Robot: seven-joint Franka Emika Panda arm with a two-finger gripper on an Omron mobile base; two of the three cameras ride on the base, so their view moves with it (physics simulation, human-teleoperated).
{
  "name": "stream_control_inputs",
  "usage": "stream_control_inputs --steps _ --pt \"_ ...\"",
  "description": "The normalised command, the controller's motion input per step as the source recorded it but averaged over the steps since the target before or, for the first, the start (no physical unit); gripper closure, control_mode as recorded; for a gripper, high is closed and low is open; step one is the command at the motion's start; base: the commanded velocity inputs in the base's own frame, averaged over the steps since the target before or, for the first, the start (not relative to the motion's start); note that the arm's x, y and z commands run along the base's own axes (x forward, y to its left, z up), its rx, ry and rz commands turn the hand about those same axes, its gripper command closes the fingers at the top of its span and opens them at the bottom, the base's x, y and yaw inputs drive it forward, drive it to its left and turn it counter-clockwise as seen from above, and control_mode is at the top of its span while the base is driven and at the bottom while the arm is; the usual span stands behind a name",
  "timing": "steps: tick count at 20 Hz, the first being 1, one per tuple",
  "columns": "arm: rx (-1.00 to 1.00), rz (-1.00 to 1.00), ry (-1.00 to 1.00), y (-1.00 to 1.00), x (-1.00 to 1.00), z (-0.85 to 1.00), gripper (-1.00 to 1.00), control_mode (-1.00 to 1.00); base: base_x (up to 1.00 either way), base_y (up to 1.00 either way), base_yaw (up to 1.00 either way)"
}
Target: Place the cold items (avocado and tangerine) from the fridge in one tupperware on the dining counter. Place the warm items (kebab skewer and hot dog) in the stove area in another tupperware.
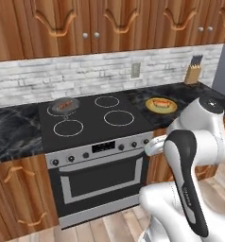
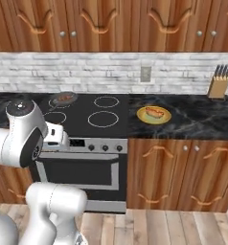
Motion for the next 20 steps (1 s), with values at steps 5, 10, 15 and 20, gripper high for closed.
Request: stream_control_inputs --steps 5,10,15,20 --pt "0.0 0.0 0.0 0.0 0.0 0.0 -1.0 1.0 0.74 0.63 -0.09" --pt "0.0 0.0 0.0 0.0 0.0 0.0 -1.0 1.0 0.37 0.72 -0.04" --pt "0.0 0.0 0.0 0.0 0.0 0.0 -1.0 1.0 0.57 0.63 0.11" --pt "0.0 0.0 0.0 0.0 0.0 0.0 -1.0 1.0 0.69 0.27 0.21"
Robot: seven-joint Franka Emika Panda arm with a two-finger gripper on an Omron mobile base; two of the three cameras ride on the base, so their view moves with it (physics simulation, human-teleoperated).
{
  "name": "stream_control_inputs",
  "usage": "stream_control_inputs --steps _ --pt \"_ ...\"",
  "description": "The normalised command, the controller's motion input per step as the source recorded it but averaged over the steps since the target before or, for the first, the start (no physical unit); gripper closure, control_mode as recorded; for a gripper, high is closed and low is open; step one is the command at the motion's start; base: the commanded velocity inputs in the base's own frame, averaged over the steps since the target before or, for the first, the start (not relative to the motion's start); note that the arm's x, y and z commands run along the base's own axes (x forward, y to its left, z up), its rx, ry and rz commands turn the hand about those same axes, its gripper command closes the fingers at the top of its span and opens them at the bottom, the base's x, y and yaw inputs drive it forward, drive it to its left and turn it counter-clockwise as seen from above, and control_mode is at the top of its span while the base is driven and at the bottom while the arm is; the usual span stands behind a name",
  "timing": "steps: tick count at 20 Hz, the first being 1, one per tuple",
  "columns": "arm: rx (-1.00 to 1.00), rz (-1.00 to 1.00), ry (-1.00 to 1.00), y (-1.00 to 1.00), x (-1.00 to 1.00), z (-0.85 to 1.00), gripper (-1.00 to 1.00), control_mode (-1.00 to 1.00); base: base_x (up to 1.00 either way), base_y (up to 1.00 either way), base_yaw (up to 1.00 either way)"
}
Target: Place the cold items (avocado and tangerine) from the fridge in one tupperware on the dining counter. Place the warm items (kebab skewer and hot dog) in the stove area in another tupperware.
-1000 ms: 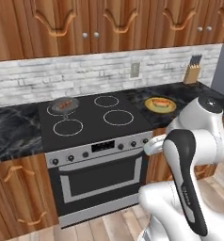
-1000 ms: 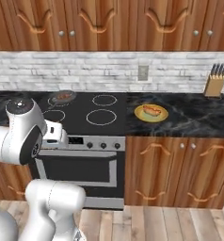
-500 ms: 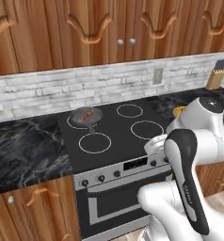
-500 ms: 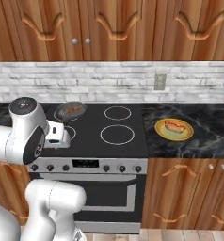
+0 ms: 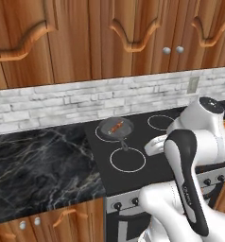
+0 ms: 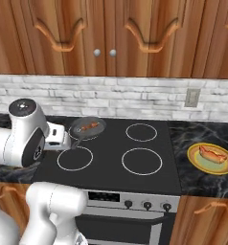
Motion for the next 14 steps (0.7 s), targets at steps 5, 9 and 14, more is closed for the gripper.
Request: stream_control_inputs --steps 5,9,14 --pt "0.02 -0.09 0.01 0.05 0.66 -0.01 -1.0 -1.0 0.15 0.01 0.0" --pt "0.02 -0.42 0.0 0.24 0.83 -0.1 -1.0 -1.0 0.0 0.0 0.0" --pt "0.05 -0.45 0.0 0.06 0.88 -0.21 -1.0 -1.0 0.0 0.0 0.0"
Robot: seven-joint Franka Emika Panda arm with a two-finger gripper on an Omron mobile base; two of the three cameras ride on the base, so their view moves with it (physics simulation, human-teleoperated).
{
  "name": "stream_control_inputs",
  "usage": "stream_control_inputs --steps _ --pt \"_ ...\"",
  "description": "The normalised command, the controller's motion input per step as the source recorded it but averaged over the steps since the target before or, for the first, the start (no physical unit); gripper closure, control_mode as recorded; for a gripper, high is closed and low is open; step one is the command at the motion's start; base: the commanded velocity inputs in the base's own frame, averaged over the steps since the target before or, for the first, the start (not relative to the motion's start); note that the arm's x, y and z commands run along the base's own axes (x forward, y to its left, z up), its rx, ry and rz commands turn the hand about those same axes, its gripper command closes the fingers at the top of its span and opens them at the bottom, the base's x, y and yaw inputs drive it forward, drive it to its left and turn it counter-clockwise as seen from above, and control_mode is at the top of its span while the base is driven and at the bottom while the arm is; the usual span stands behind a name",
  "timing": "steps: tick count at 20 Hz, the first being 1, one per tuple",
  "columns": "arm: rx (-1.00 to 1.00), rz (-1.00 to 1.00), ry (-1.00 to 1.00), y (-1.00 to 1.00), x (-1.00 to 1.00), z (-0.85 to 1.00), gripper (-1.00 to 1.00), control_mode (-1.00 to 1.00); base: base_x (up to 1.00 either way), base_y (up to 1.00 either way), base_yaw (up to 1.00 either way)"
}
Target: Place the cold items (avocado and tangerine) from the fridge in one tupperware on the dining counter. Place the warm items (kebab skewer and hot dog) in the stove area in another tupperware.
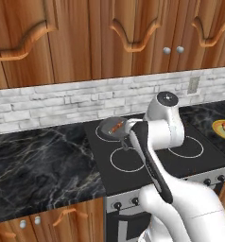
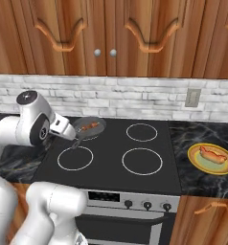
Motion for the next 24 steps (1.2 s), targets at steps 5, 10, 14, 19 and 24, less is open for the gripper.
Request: stream_control_inputs --steps 5,10,14,19,24 --pt "0.03 -0.2 0.04 0.01 0.89 -0.35 -1.0 -1.0 0.0 0.0 0.0" --pt "0.05 0.0 0.04 0.02 0.88 -0.3 -1.0 -1.0 0.0 0.0 0.0" --pt "0.02 0.0 0.0 0.0 0.86 -0.39 -1.0 -1.0 0.0 0.0 0.0" --pt "0.0 -0.05 0.08 0.03 0.79 -0.35 -1.0 -1.0 0.0 0.0 0.0" --pt "0.02 -0.05 0.04 0.03 0.67 -0.21 -1.0 -1.0 0.0 0.0 0.0"
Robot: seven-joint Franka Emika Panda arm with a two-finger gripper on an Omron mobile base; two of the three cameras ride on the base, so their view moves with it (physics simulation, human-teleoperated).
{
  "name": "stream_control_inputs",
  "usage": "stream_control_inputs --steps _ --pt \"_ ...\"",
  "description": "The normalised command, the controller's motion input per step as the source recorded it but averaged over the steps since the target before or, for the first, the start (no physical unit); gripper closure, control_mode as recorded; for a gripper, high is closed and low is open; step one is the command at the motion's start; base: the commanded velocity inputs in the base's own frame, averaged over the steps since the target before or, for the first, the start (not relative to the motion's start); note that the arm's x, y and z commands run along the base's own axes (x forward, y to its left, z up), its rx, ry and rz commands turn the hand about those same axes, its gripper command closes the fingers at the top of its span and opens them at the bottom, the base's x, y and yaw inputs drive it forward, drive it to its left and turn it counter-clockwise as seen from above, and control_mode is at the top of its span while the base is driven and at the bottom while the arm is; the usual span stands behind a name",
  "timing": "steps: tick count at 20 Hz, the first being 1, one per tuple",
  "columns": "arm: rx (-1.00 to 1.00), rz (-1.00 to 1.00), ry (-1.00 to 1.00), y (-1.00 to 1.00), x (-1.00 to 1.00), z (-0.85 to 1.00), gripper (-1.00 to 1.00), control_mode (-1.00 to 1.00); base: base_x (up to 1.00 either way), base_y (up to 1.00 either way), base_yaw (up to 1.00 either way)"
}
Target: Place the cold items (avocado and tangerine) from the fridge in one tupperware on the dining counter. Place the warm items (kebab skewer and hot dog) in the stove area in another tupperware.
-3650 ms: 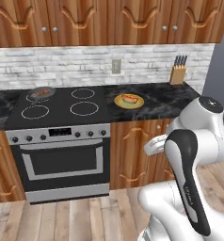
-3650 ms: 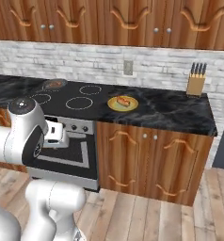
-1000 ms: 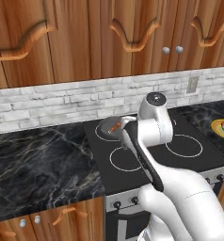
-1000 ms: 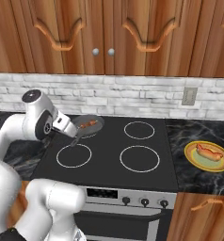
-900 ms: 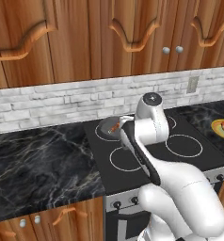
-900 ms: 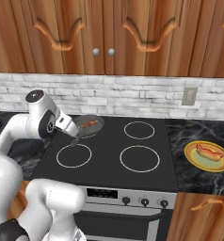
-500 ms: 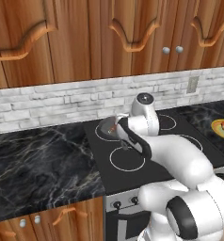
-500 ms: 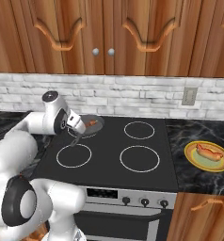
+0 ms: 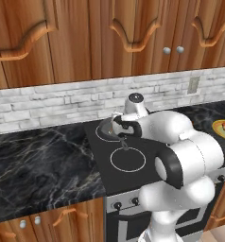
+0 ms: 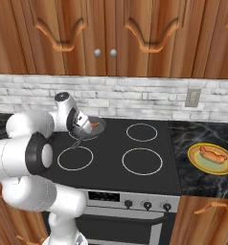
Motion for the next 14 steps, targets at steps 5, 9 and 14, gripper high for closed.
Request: stream_control_inputs --steps 5,9,14 --pt "0.0 0.0 0.07 0.11 0.58 -0.38 -1.0 -1.0 0.0 0.0 0.0" --pt "0.0 0.0 0.11 0.11 0.56 -0.39 -1.0 -1.0 0.0 0.0 0.0" --pt "0.0 -0.01 0.1 0.13 0.57 -0.38 -1.0 -1.0 0.0 0.0 0.0"
